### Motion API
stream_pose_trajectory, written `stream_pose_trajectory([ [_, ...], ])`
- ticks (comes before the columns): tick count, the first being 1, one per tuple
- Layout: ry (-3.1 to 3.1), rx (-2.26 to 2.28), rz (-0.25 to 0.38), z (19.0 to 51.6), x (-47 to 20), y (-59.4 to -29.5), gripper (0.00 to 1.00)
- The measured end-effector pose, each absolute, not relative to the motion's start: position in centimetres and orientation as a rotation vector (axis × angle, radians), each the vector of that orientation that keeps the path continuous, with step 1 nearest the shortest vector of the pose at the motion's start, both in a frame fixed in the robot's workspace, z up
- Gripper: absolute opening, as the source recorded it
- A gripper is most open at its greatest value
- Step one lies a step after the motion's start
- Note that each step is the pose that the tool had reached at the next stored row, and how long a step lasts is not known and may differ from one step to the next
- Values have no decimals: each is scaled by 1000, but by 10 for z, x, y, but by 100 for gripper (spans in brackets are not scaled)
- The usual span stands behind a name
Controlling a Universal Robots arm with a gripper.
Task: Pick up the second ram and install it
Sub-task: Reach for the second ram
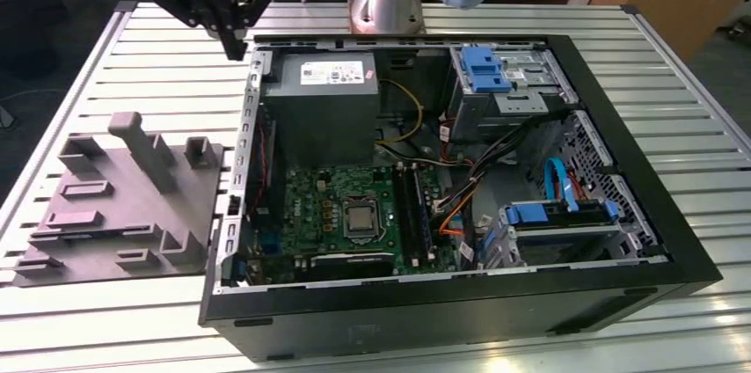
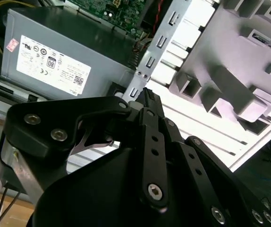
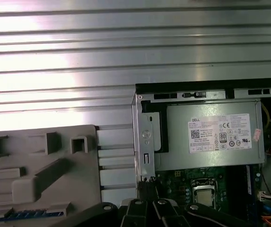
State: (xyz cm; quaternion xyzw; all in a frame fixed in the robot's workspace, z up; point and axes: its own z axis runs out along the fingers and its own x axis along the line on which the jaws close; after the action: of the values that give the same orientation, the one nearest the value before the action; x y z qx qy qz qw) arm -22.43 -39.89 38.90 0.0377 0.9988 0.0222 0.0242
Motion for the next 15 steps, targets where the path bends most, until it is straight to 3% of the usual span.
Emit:
stream_pose_trajectory([
  [15, 3084, 116, 69, 387, -266, -399, 10],
])
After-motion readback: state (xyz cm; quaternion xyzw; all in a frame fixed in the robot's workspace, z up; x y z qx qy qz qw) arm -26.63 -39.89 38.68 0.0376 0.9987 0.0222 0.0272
